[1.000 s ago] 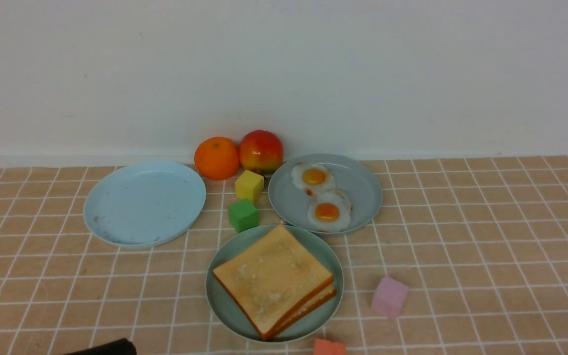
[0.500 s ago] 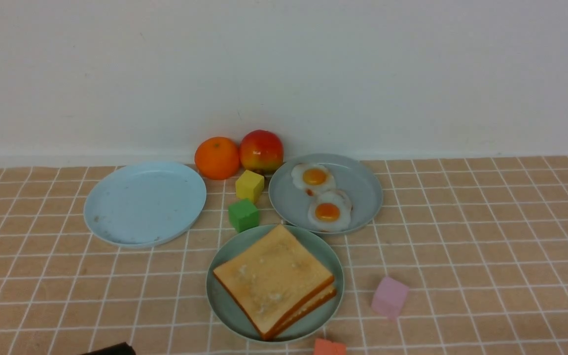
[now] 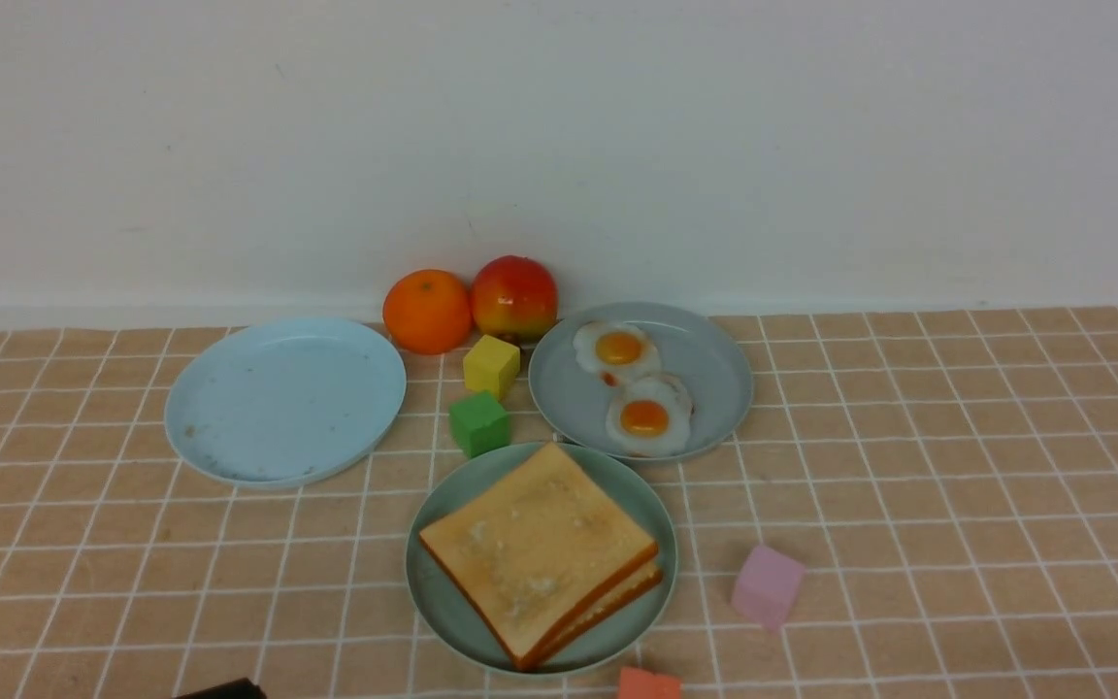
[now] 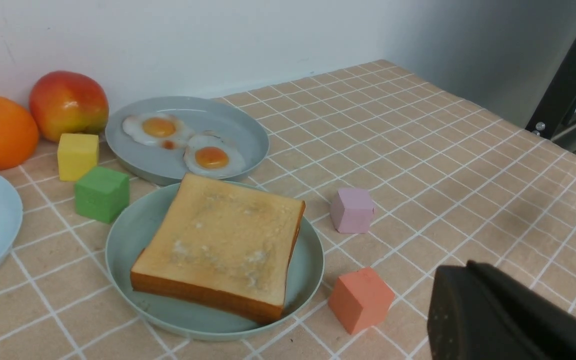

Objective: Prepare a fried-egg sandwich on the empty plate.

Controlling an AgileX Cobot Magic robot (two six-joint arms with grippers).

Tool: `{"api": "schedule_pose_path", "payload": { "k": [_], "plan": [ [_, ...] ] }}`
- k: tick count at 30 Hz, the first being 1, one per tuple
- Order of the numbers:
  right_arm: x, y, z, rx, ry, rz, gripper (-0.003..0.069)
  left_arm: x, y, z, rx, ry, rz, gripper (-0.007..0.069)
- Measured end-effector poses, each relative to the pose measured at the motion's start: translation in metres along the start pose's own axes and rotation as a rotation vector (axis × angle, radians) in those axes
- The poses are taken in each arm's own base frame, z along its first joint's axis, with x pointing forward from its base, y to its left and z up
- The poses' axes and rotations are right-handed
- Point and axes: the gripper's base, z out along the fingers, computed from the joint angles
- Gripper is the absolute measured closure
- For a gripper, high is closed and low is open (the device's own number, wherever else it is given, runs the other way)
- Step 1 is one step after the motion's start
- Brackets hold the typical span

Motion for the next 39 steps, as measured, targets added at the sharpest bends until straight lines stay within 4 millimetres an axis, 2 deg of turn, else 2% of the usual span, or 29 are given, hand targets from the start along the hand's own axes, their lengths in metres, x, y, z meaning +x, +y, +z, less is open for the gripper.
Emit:
{"api": "schedule_pose_path", "payload": {
  "k": [9, 14, 18, 22, 25, 28, 32, 39],
  "plan": [
    [0.000, 0.000, 0.000, 0.000, 0.000, 0.000, 0.0663, 0.000, 0.000, 0.000, 0.000, -0.005, 0.013, 0.0618],
    [0.000, 0.000, 0.000, 0.000, 0.000, 0.000, 0.0660, -0.004, 0.006, -0.007, -0.053, -0.103, 0.013, 0.0620],
    [0.000, 0.000, 0.000, 0.000, 0.000, -0.004, 0.0659, 0.000, 0.024, -0.021, -0.281, -0.235, -0.027, 0.0638],
    [0.000, 0.000, 0.000, 0.000, 0.000, -0.004, 0.0657, 0.014, 0.039, -0.037, -0.533, -0.336, -0.046, 0.0638],
    [0.000, 0.000, 0.000, 0.000, 0.000, -0.005, 0.0655, 0.030, 0.045, -0.043, -0.648, -0.368, -0.081, 0.0638],
    [0.000, 0.000, 0.000, 0.001, 0.000, -0.007, 0.0651, 0.045, 0.050, -0.047, -0.753, -0.298, -0.156, 0.0638],
    [0.000, 0.000, 0.000, 0.001, 0.000, -0.007, 0.0647, 0.072, 0.053, -0.046, -0.809, -0.059, -0.274, 0.0638],
    [0.000, 0.000, 0.000, 0.001, 0.000, -0.007, 0.0640, 0.074, 0.053, -0.046, -0.812, -0.033, -0.290, 0.0638]
  ]
}}
